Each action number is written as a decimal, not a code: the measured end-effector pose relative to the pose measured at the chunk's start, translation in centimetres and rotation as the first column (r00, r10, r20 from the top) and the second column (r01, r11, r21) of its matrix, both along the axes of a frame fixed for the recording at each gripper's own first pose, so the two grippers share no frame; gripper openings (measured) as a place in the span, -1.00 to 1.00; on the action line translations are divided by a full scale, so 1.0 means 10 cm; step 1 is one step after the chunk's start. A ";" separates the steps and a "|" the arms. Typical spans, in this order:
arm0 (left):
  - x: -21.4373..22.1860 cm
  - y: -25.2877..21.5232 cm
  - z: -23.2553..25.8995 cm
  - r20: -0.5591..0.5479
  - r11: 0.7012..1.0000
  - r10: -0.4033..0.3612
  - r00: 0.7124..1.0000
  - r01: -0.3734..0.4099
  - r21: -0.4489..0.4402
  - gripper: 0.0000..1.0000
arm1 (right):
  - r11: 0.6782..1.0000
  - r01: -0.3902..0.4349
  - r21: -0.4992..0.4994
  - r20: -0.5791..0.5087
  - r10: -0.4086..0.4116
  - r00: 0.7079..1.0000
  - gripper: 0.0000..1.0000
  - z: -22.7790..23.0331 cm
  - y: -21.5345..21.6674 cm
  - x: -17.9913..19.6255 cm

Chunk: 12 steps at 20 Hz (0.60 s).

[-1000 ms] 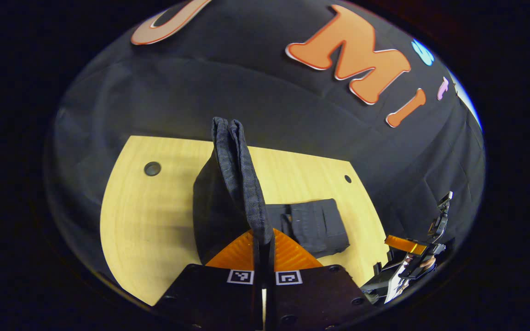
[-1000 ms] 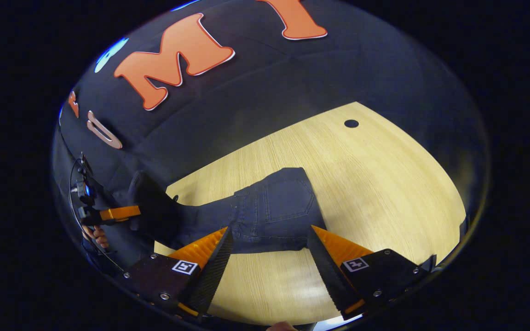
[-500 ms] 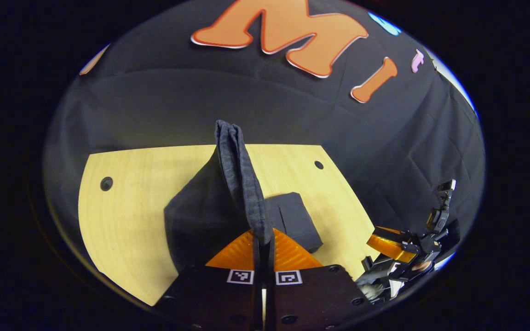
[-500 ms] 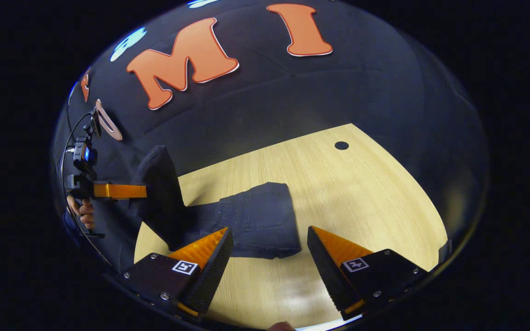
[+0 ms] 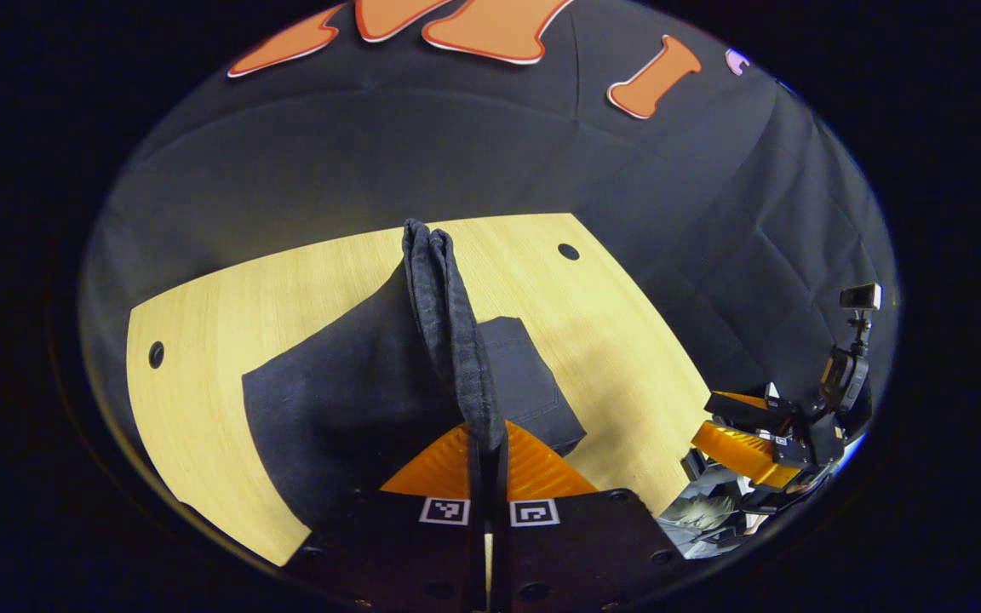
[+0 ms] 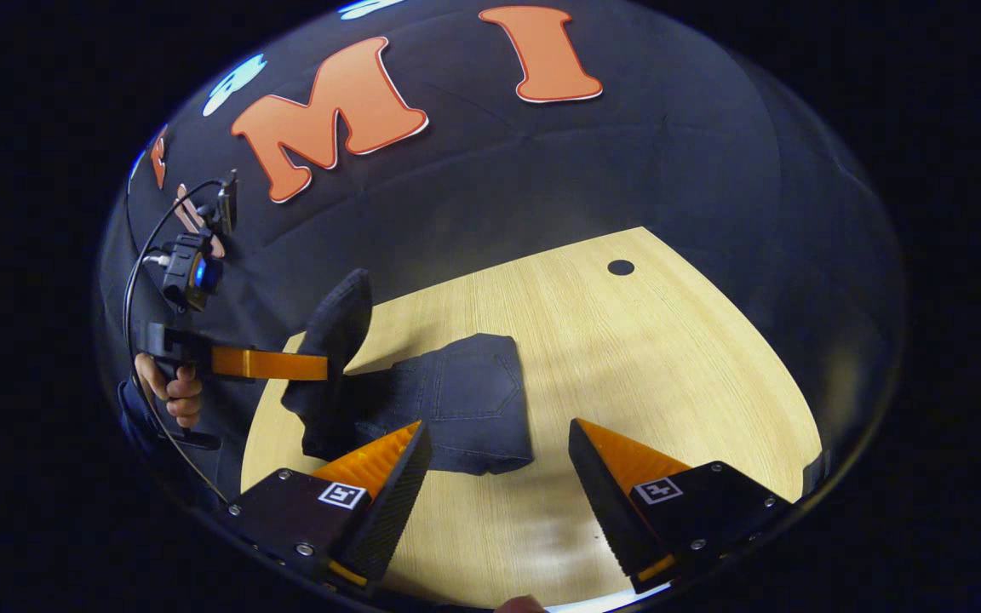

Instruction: Grasp the waist and the cuffs of the jeans and fold them to make the two legs overlap; first hold the waist and fold one-third of the jeans toward the cuffs, then hold the cuffs and fold the remaining one-third in the same direction to finish folding.

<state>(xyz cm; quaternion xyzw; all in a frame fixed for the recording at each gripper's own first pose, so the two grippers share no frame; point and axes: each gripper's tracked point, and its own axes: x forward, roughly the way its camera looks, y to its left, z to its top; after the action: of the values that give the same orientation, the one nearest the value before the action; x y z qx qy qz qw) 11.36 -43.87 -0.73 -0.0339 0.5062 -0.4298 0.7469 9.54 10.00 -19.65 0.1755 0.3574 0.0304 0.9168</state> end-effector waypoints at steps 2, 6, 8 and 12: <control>-0.05 -0.10 -0.14 0.008 0.999 -0.008 1.000 0.007 0.035 -0.94 | 1.000 0.004 0.008 -0.002 -0.004 1.000 0.97 0.00 0.00 0.00; -0.15 -0.41 -0.25 0.017 0.998 -0.036 0.999 0.035 0.047 -0.71 | 1.000 0.000 0.012 -0.003 0.000 1.000 0.96 0.00 0.00 0.00; -0.25 -0.64 -0.10 0.019 0.998 -0.045 0.999 0.046 -0.030 -0.70 | 1.000 -0.006 0.008 0.002 0.006 1.000 0.97 0.01 0.00 0.01; -0.21 -0.69 0.25 0.116 0.996 -0.015 0.993 0.024 -0.083 0.27 | 1.000 -0.008 0.019 0.034 0.008 0.999 0.96 0.04 0.00 0.03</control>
<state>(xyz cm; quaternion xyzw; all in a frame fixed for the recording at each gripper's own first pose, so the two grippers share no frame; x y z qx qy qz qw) 9.28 -50.78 1.72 -0.0357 0.4441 -0.4592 0.7685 9.85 9.97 -19.27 0.1822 0.3424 0.0403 0.9208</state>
